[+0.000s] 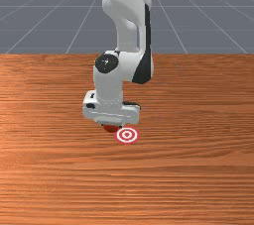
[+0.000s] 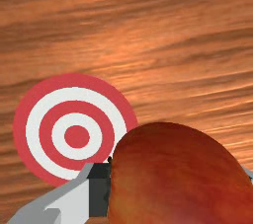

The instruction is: Pick the apple to the marker

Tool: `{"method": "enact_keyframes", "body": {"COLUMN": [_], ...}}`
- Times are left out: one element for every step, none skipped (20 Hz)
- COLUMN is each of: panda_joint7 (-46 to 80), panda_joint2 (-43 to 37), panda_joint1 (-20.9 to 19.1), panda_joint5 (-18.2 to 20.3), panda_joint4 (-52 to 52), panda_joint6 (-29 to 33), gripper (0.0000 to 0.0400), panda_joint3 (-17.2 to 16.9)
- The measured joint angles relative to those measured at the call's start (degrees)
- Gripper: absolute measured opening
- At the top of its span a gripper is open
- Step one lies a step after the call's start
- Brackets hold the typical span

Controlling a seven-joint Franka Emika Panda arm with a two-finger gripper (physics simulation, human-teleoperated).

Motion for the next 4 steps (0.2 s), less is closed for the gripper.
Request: {"method": "enact_keyframes", "body": {"panda_joint7": [0.1,0.2,0.1,0.1], "panda_joint2": [-0.2,-0.1,0.3,0.8], "panda_joint1": [0.2,0.6,1.3,2.0], "panda_joint5": [0.2,0.8,1.3,1.6], "panda_joint4": [-0.1,0.1,0.2,0.4], "panda_joint6": [0.2,0.4,0.8,1.5], "gripper": [0.0293,0.0293,0.0293,0.0293], "panda_joint3": [0.3,1.3,2.5,3.5]}}
